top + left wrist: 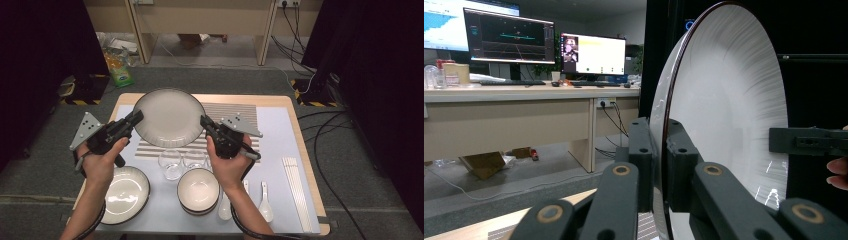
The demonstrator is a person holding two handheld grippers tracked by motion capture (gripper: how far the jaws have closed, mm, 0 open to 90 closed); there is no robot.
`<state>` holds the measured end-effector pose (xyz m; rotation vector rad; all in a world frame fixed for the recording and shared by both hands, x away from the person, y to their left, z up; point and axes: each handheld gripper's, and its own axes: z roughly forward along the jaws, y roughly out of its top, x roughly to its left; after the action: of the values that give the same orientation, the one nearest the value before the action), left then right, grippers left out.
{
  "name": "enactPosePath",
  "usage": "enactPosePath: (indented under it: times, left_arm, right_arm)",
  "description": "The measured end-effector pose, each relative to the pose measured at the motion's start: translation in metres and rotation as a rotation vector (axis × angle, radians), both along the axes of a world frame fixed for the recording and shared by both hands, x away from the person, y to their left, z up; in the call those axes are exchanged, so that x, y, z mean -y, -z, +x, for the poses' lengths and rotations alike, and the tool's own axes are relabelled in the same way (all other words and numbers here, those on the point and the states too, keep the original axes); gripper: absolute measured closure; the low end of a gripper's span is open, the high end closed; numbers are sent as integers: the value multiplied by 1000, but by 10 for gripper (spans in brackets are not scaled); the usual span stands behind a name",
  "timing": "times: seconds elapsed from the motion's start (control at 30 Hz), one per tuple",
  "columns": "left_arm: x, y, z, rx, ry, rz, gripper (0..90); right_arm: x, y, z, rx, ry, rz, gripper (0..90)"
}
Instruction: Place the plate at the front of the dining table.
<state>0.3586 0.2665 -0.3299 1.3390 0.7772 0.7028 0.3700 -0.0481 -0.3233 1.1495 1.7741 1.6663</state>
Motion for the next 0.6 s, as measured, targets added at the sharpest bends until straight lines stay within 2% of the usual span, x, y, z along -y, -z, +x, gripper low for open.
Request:
enactPosePath:
  times: [0.6]
  left_arm:
    - [7,-2,7,-2,11,0,843]
  right_arm:
    - [8,0,3,4,13,-1,871]
